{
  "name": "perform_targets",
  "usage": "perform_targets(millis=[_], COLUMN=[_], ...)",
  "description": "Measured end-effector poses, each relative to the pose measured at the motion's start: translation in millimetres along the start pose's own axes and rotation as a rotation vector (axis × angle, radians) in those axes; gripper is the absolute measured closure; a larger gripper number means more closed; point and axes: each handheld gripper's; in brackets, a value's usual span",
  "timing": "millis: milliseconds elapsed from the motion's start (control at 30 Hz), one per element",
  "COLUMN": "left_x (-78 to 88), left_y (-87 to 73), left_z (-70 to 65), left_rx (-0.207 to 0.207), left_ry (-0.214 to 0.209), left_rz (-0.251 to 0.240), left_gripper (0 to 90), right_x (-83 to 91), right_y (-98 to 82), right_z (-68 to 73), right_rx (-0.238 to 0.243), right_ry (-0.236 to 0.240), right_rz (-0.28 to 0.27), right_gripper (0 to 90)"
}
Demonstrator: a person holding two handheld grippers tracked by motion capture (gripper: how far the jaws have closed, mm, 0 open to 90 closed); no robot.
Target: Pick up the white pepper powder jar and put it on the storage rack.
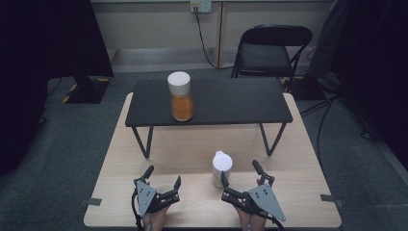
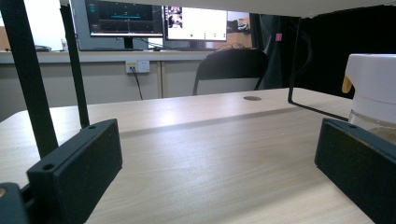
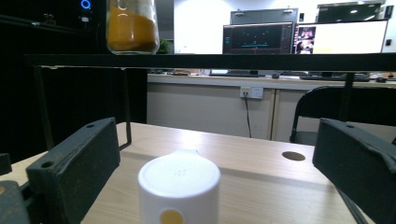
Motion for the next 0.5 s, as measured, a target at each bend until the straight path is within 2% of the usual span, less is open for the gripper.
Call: perform_targets(millis=[167,233,333,500], left_x=[0.0,0.0,0.0,0.0], left_y=[0.0,0.0,0.1,0.1], left_z=[0.0,0.4,0.4,0.4], left_rx=[0.0,0.0,0.0,0.0], left_ry=[0.0,-0.002,-0.002,-0.002], left_rz=[0.0,0.0,0.0,0.0], left_gripper=[0.0,0.0,0.0,0.0], right_x=[-9.2,-15.6,-25.6,-37.3], right_y=[2.6,4.1,4.8,0.8], right_z=[1.8,1.9,0.5,-0.9], right_rx=[0.008,0.036,0.047,0.023], right_ry=[0.02,0.033,0.049,0.062], right_rz=[0.016,0.029,0.044,0.046], right_gripper=[0.0,0.0,0.5,2.4])
Point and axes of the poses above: each handheld gripper's, and its own axes: x roughly backward along the jaws, y roughly out of its top, z roughly to its left, and after that the axes turned 4 degrees about x, right-handed
